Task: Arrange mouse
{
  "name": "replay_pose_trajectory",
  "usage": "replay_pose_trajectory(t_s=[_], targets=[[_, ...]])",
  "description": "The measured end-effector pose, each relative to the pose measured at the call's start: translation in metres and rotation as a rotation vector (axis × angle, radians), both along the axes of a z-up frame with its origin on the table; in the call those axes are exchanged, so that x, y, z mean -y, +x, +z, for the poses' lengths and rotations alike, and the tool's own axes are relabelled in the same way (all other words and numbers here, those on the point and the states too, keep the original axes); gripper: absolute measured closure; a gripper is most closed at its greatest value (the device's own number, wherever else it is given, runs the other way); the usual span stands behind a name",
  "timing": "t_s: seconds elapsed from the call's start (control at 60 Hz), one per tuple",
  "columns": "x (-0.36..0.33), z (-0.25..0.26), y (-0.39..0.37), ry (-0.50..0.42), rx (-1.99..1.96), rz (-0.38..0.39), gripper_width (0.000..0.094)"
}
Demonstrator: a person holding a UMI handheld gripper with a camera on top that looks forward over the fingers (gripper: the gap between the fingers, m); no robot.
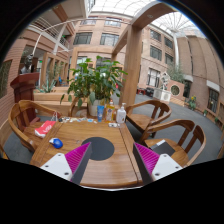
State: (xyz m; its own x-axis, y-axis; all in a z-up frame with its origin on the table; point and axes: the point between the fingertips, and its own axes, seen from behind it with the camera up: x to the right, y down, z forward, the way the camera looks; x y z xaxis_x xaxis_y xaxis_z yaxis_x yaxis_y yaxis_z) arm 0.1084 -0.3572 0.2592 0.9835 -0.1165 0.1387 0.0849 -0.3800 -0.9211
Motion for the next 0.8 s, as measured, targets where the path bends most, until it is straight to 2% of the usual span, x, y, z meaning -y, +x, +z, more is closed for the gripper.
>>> replay_pose_trajectory(t_s=[0.133, 0.25, 0.383, 0.483, 0.65, 0.8], targets=[[0.012, -0.038, 0.003, -0.067, 0.002, -0.012, 0.0086], [0.009, -0.103, -0.008, -0.15, -0.015, 0.006, 0.0085], [0.007, -0.169, -0.058, -0.252, -0.037, 0.101, 0.0085], [-0.005, -0.2, -0.109, -0.291, -0.065, 0.193, 0.0084], [-0.055, -0.231, -0.19, -0.309, -0.096, 0.309, 0.0085], [-0.116, -0.246, -0.243, -0.297, -0.107, 0.359, 0.0084]])
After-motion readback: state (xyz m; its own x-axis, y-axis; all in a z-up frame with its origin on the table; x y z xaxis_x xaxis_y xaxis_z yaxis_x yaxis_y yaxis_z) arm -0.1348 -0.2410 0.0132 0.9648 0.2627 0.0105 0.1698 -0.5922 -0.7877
